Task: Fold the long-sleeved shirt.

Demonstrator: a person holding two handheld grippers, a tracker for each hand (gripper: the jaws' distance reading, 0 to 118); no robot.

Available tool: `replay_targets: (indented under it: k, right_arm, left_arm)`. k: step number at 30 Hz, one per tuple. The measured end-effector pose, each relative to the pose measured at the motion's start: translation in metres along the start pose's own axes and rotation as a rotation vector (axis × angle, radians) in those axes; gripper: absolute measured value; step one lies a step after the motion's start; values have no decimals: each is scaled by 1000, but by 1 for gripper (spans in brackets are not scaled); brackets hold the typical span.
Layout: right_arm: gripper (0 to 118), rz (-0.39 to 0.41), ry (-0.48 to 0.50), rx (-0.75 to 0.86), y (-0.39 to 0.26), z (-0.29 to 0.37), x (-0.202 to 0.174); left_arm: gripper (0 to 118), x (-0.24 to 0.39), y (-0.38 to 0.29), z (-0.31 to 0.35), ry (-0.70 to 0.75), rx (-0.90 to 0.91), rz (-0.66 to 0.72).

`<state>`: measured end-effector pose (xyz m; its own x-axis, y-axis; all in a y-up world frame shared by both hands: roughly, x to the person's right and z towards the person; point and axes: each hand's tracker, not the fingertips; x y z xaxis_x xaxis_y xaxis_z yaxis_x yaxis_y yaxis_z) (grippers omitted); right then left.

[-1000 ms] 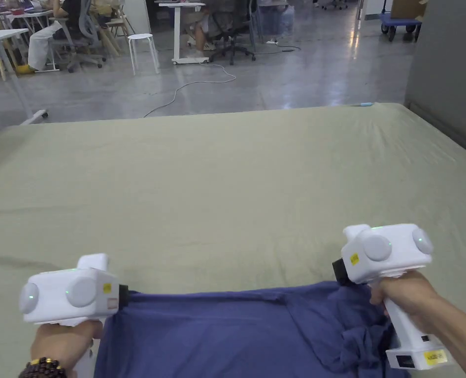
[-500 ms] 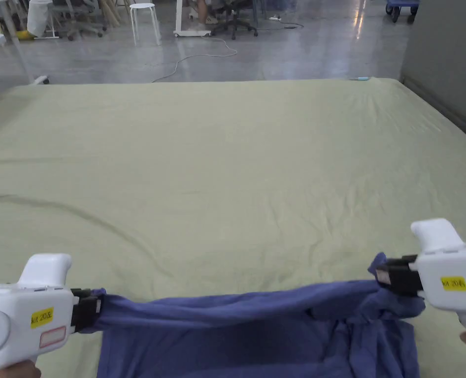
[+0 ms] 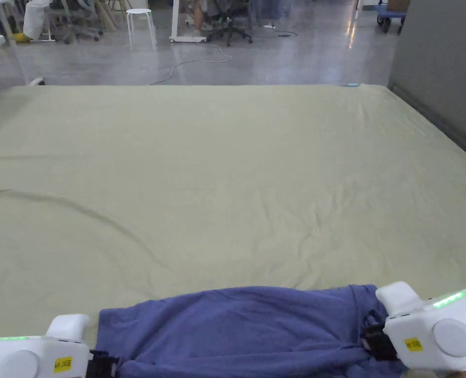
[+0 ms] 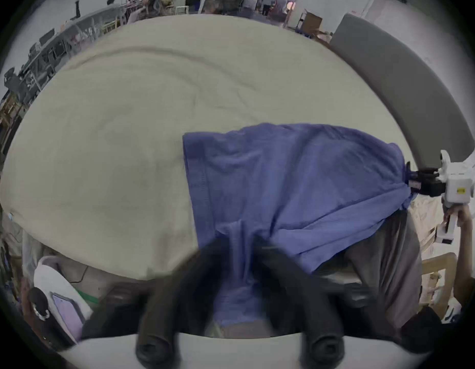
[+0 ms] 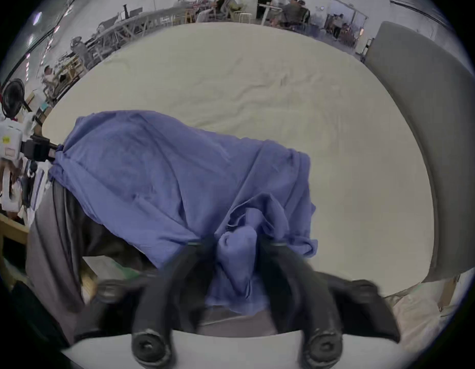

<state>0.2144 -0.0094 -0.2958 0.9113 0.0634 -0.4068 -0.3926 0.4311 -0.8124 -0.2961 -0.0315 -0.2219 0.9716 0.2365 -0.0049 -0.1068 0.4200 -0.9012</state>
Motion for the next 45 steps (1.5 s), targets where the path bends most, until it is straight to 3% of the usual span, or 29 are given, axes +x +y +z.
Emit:
replay_targets:
  k: [1,2,3,8,10,11,12,13,15,18,22,23,25,26,32,37,39,45]
  right_arm:
    - [66,-9,-9,8,3,7,1]
    - [98,-20,-19,21,7,16,2]
    - [104,-34,-21,53,9,26,0]
    - [104,-116,-86,306,42,67,-17]
    - [93,-133,-86,354,55,68,-25]
    - [71,-142,-99,379,60,67,-33]
    - [41,-135,-109,386,65,66,-38]
    - [0,-124,-113,404,71,65,-44]
    - [0,-122,-53,453,77,58,-52]
    - [0,-107,-72,428,90,54,-59]
    - [0,-81,-49,410,91,60,-62]
    - [0,-82,-45,410,87,64,-66]
    - [0,-81,-25,415,80,71,-69]
    - [0,-90,-18,422,77,74,-72]
    - [0,-96,16,439,68,79,-94]
    - [0,-129,32,442,65,77,-103]
    - [0,-146,57,437,63,76,-104]
    - [0,-146,56,401,55,72,-107]
  left_arm:
    - [73,0,0,8,-8,22,-1]
    - [117,1,1,16,-7,27,-8]
    - [116,4,2,25,-9,39,-22]
    - [115,34,19,67,56,243,-71]
    - [104,49,24,69,87,284,-107]
    - [75,58,26,69,111,310,-135]
    - [34,59,32,68,147,325,-167]
    - [0,66,35,65,196,345,-201]
    - [0,74,41,56,203,389,-243]
    - [0,67,53,53,137,328,-217]
    - [2,29,55,62,-155,317,-18]
    - [30,12,52,62,-245,310,60]
    - [107,-8,45,56,-324,241,186]
    - [118,-22,37,52,-416,257,237]
    - [117,-85,3,2,-588,122,411]
    - [116,-88,-17,-37,-703,50,516]
    - [115,-80,-18,-46,-797,105,521]
    - [116,-51,8,-78,-844,60,496]
